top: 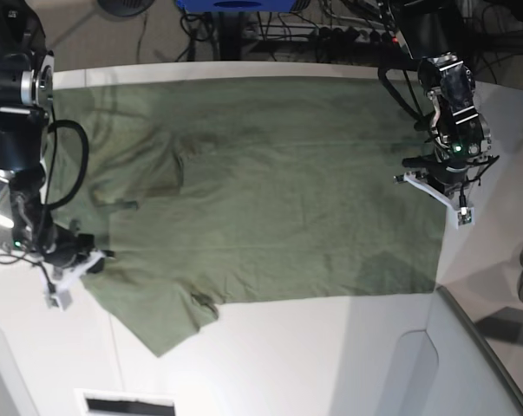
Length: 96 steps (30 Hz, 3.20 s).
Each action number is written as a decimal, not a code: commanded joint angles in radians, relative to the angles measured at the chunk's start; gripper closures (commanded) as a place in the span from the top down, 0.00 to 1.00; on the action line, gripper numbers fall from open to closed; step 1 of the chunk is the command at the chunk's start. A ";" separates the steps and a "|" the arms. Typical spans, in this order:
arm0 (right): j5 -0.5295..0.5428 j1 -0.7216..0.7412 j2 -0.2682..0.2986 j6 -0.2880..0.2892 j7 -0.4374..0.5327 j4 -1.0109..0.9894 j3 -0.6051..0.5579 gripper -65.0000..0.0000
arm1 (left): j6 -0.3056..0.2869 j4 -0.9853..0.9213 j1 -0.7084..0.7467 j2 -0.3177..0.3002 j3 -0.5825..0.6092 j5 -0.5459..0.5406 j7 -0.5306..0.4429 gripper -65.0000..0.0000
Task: Layout the t-shirt on the table in an organized manner, then fold the t-shirt properly
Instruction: 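Grasp the shirt's side edges with both grippers, then drag the held edges toward the robot with both grippers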
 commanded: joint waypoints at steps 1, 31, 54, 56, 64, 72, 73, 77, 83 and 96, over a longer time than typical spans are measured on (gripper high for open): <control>0.000 0.034 0.025 -0.008 0.018 -0.003 -0.002 0.00 | 0.002 0.015 -0.010 -0.014 -0.001 -0.011 -0.017 0.00; 0.000 -0.253 -0.033 -0.162 -0.143 0.357 0.191 0.00 | -0.001 0.165 0.142 -0.025 -0.003 -0.081 -0.016 0.00; -0.003 -0.352 -0.018 -0.249 -0.154 0.316 0.268 0.00 | -0.001 0.279 0.280 -0.033 -0.001 -0.196 0.046 0.00; -0.006 -0.354 -0.015 -0.248 -0.154 0.316 0.317 0.00 | -0.001 0.277 0.280 -0.033 -0.001 -0.196 0.046 0.00; -0.006 -0.352 0.076 -0.245 -0.152 0.279 0.339 0.00 | -0.001 0.274 0.281 -0.034 -0.001 -0.196 0.046 0.00; -0.006 -0.349 0.085 -0.243 -0.155 0.287 0.334 0.00 | -0.001 0.273 0.278 -0.034 -0.001 -0.195 0.046 0.00; -0.006 -0.348 0.083 -0.243 -0.155 0.290 0.334 0.00 | -0.001 0.273 0.278 -0.034 -0.001 -0.195 0.046 0.00; -0.006 -0.343 0.077 -0.242 -0.154 0.385 0.333 0.00 | -0.001 0.271 0.275 -0.031 -0.001 -0.198 0.043 0.00; -0.006 -0.222 0.082 -0.149 -0.154 0.380 0.331 0.01 | -0.001 0.219 0.159 -0.034 0.001 -0.195 0.047 0.00; -0.008 0.109 0.184 -0.123 0.185 -0.332 0.162 0.49 | -0.001 0.170 0.097 -0.099 -0.001 -0.193 0.099 0.00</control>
